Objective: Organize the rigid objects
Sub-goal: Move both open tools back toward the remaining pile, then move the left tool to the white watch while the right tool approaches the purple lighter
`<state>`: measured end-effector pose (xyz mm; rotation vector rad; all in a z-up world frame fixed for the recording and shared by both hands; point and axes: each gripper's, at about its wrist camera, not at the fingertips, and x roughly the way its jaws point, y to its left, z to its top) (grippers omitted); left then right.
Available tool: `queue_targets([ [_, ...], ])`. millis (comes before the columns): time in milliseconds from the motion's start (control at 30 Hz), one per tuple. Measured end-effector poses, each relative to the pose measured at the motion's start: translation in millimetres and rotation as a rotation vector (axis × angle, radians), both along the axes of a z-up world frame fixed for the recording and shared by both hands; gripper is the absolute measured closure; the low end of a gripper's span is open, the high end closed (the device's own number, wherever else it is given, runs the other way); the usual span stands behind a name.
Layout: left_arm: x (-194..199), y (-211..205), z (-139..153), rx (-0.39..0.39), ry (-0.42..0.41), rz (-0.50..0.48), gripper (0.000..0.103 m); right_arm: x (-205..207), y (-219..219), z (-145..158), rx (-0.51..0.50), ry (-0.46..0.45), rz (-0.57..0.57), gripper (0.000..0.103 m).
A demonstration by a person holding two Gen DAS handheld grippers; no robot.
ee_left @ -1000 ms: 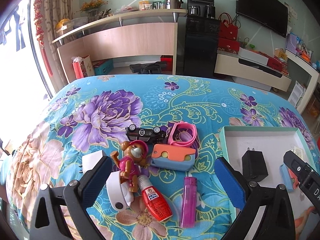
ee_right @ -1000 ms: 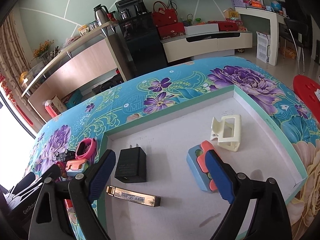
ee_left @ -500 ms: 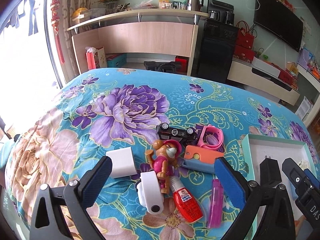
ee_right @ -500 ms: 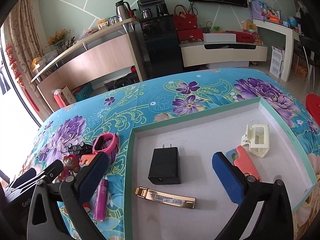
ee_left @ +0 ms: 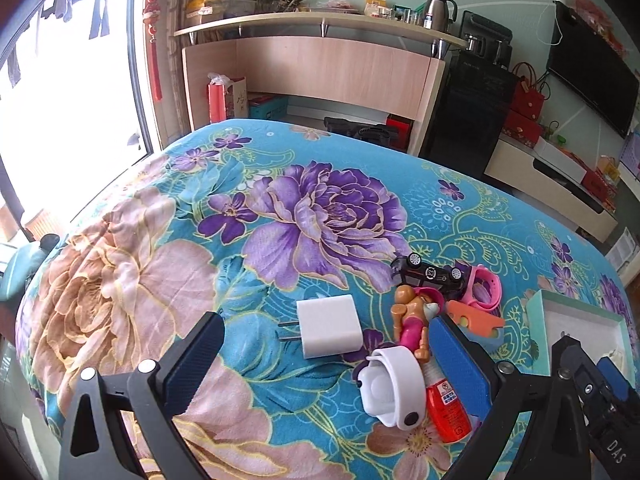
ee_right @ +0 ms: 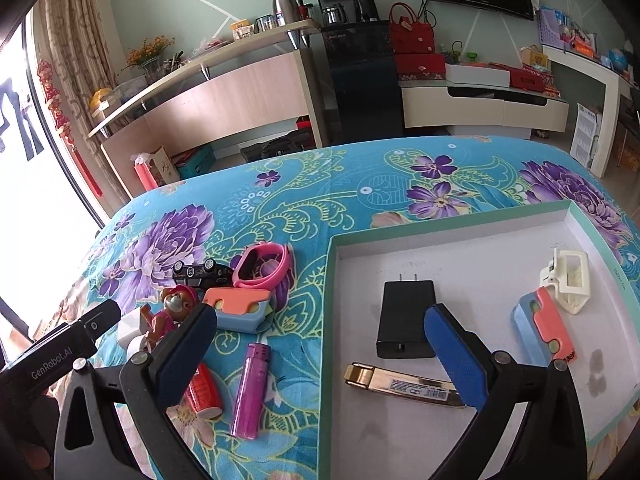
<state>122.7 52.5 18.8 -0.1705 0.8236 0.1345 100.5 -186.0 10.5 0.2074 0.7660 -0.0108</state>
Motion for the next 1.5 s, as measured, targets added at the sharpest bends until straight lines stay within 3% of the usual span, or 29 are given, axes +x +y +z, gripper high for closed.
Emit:
queue_targets([
  [333, -1.8, 44.9, -12.7, -0.053, 0.047, 0.095, 0.0, 8.1, 56.5, -17.6, -0.091, 0.054, 0.139, 0.0],
  [800, 2.4, 55.5, -31.8, -0.078, 0.124, 0.112, 0.0, 12.7, 97.1, -35.7, -0.031, 0.103, 0.273, 0.0],
  [1000, 3.3, 47.8, -30.9, -0.095, 0.13, 0.074, 0.0, 13.9, 82.8, -38.3, -0.028, 0.124, 0.222, 0.0],
  [1267, 6.1, 26.1, -30.4, -0.181, 0.136, -0.047, 0.0, 6.7, 51.0, -21.7, -0.014, 0.06, 0.127, 0.0],
  [1500, 9.9, 4.7, -38.4, -0.174, 0.166, -0.131, 0.0, 3.3, 28.6, -14.0, 0.021, 0.03, 0.058, 0.0],
])
